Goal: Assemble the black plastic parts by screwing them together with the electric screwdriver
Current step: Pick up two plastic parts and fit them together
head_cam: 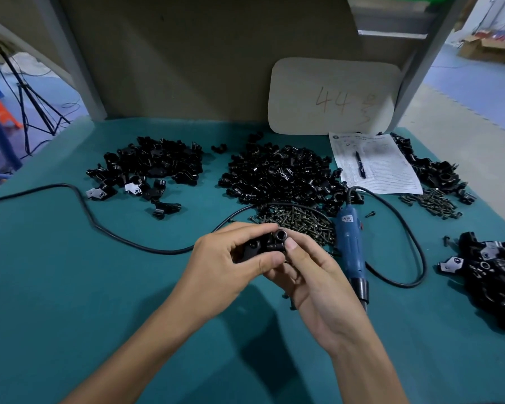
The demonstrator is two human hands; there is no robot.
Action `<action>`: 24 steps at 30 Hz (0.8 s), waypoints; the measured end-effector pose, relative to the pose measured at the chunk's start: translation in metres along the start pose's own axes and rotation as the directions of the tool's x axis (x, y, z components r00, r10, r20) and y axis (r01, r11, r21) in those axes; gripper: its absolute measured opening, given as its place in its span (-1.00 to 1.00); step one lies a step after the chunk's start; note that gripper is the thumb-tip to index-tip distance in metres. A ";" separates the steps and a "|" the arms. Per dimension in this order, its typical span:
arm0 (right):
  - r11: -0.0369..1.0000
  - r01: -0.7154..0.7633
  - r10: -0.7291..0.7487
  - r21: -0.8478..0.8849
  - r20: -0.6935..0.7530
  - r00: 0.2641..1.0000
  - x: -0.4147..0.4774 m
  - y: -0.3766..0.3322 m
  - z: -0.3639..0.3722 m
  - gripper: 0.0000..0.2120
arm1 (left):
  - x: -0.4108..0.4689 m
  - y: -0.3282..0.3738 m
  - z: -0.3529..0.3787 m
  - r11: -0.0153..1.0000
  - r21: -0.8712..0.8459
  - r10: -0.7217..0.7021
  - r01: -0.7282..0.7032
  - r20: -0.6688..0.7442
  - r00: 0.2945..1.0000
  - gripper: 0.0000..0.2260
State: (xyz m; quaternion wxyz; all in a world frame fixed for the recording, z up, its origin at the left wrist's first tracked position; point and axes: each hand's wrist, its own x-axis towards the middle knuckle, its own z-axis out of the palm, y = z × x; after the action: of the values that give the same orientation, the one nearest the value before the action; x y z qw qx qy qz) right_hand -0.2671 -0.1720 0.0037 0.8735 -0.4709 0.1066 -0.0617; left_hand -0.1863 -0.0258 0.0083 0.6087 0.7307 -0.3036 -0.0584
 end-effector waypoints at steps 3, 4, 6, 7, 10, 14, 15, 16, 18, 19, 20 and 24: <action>1.000 -0.004 0.004 0.019 -0.023 1.000 0.000 0.001 0.000 -0.75 | 0.001 0.000 0.001 0.999 -0.023 -0.027 0.027 0.003 1.000 -0.57; 1.000 -0.006 0.007 0.030 -0.032 0.999 0.000 0.001 0.000 -0.75 | 0.000 0.000 0.001 0.999 -0.034 -0.039 0.039 0.003 0.999 -0.55; 0.999 -0.007 0.009 0.037 -0.037 0.999 -0.001 0.001 -0.001 -0.74 | 0.000 0.002 0.002 0.998 -0.040 -0.042 0.042 -0.001 0.999 -0.53; 0.999 -0.005 0.006 0.034 -0.032 0.999 -0.001 0.001 -0.001 -0.73 | 0.000 0.002 0.002 0.999 -0.031 -0.033 0.033 -0.003 0.999 -0.55; 1.000 0.009 -0.008 0.015 -0.002 1.000 -0.002 0.000 -0.001 -0.75 | 0.002 0.005 0.001 0.999 -0.033 -0.024 0.024 0.000 1.000 -0.59; 1.000 0.024 -0.024 0.009 0.011 1.000 -0.002 0.000 -0.001 -0.72 | 0.002 0.007 0.002 0.997 -0.062 -0.038 0.037 -0.002 0.999 -0.59; 1.000 0.027 -0.027 0.010 0.008 1.000 -0.002 0.001 -0.001 -0.72 | 0.003 0.007 0.002 0.997 -0.066 -0.039 0.039 -0.005 0.999 -0.59; 1.000 0.027 -0.027 0.011 0.004 1.000 -0.002 0.001 -0.001 -0.71 | 0.003 0.008 0.002 0.997 -0.066 -0.040 0.039 -0.007 0.999 -0.59; 1.000 0.025 -0.025 0.010 -0.005 1.000 -0.002 0.002 -0.001 -0.72 | 0.004 0.009 0.003 0.998 -0.056 -0.041 0.040 -0.010 0.999 -0.60; 1.000 0.024 -0.024 0.007 -0.009 1.000 -0.002 0.002 -0.001 -0.73 | 0.004 0.010 0.003 0.998 -0.053 -0.043 0.043 -0.010 0.999 -0.60; 1.000 0.022 -0.022 0.003 -0.012 1.000 -0.002 0.002 -0.001 -0.73 | 0.004 0.010 0.002 0.998 -0.050 -0.047 0.046 -0.007 0.999 -0.61; 1.000 0.009 -0.009 0.012 -0.020 1.000 -0.002 0.002 -0.001 -0.74 | 0.003 0.010 0.003 0.997 -0.057 -0.054 0.054 0.012 0.998 -0.61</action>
State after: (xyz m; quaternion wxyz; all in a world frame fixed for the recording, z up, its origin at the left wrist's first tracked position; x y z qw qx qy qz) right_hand -0.2695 -0.1718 0.0019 0.8750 -0.4655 0.1127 -0.0709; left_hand -0.1890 -0.0313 0.0181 0.6260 0.7206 -0.2850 -0.0871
